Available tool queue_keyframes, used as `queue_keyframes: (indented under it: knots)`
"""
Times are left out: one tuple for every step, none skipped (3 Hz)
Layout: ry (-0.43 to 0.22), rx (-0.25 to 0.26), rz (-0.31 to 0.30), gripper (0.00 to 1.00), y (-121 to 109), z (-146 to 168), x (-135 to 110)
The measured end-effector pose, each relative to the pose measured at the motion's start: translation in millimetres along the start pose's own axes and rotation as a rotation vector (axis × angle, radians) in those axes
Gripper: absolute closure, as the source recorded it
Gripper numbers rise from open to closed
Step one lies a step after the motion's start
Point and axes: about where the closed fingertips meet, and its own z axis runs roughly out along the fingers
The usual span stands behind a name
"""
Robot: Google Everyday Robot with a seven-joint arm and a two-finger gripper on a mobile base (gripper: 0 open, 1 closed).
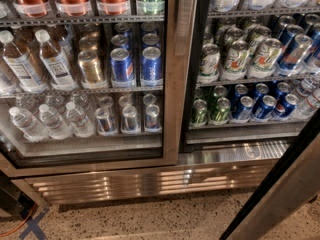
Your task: Open right fridge door
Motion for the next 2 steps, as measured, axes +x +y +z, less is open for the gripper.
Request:
queue_keyframes:
  knots:
    - [-0.019, -0.025, -0.031, 0.00, 9.6, -8.1, -2.7]
    - [-0.027, -0.028, -0.049, 0.00, 17.4, -4.5, -13.3]
